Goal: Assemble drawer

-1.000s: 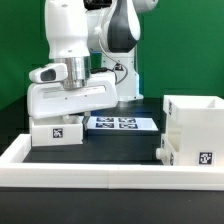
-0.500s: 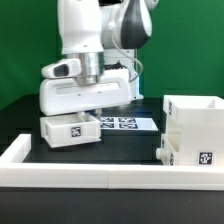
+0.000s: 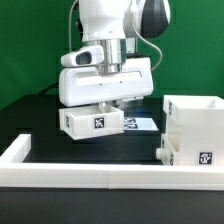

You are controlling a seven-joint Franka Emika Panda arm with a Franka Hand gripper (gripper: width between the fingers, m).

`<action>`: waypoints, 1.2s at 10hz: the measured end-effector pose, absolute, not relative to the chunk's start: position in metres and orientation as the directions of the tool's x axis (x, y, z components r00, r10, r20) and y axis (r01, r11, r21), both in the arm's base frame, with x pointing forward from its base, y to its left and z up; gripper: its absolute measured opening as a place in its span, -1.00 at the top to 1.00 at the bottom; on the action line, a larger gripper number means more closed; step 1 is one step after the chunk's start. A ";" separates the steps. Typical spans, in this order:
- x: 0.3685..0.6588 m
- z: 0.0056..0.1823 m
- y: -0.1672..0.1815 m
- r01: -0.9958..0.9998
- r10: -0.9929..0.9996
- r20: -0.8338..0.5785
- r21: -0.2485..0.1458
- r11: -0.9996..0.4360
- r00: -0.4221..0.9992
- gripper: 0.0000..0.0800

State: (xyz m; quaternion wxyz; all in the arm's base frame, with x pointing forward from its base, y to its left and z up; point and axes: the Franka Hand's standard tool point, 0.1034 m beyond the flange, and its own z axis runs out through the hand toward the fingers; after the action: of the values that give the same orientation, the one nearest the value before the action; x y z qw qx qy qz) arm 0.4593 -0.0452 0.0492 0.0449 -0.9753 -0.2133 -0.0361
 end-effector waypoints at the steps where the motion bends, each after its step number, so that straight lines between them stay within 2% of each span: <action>1: 0.466 0.052 -0.046 0.466 0.459 0.092 -0.071 -0.882 0.884 0.89; 4: 0.463 0.049 -0.046 0.500 0.494 0.092 -0.069 -0.863 0.865 0.89; 6: 0.463 0.045 -0.054 0.682 0.676 0.098 -0.054 -0.729 0.731 0.89; 8: 0.476 0.047 -0.054 0.853 0.849 0.087 -0.027 -0.521 0.521 0.89; 9: 0.478 0.047 -0.053 0.900 0.896 0.079 -0.011 -0.437 0.436 0.89; 12: 0.476 0.045 -0.055 0.967 0.964 0.077 0.000 -0.255 0.254 0.89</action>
Offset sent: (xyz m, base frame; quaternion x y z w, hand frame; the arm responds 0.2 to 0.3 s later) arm 0.0000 0.0000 0.0000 0.0000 0.0000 0.0000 1.0000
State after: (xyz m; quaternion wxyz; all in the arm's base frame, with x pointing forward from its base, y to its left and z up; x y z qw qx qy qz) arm 0.4762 -0.0553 0.0452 0.0233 -0.7916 -0.6098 -0.0305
